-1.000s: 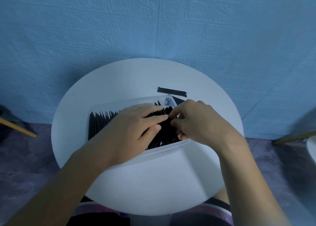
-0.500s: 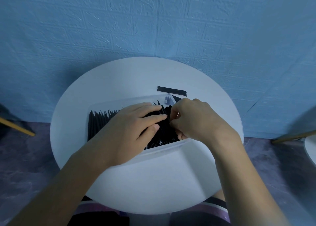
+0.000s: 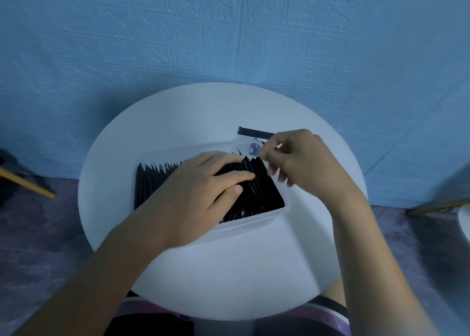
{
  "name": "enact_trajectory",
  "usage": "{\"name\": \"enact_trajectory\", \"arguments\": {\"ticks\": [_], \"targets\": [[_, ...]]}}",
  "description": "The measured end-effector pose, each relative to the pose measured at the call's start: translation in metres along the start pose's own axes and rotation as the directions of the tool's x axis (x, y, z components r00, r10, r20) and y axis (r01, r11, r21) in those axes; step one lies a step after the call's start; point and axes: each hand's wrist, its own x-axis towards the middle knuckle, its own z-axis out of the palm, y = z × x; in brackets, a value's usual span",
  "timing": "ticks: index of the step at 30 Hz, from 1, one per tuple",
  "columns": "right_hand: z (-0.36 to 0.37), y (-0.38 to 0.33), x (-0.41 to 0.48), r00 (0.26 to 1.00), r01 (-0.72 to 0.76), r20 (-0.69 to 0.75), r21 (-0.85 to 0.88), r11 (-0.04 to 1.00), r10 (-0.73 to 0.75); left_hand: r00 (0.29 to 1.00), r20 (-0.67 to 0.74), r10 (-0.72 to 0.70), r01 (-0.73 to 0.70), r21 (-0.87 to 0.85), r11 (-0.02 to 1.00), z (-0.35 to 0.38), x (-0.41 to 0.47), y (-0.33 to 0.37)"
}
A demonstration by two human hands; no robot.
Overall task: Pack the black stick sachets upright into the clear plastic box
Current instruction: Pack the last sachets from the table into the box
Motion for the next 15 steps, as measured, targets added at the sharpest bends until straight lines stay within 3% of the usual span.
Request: {"name": "enact_trajectory", "arguments": {"ticks": [3, 5, 9, 15], "targets": [[0.000, 0.028, 0.026, 0.985, -0.002, -0.173, 0.137, 0.991, 0.026, 1.000, -0.001, -0.001, 0.001, -0.014, 1.000, -0.001, -0.001, 0.000], [0.003, 0.050, 0.043, 0.978, -0.038, -0.205, 0.007, 0.999, 0.039, 1.000, -0.007, -0.004, 0.004, -0.017, 1.000, 0.000, -0.001, 0.000], [0.010, 0.076, 0.065, 0.993, -0.081, -0.105, -0.311, 0.947, 0.050, 1.000, -0.012, -0.013, 0.013, -0.034, 0.999, 0.001, -0.001, 0.000], [0.008, 0.074, 0.076, 0.993, -0.116, -0.011, -0.342, 0.933, 0.119, 1.000, -0.008, -0.013, 0.013, -0.030, 0.999, 0.001, -0.001, 0.000]]}}
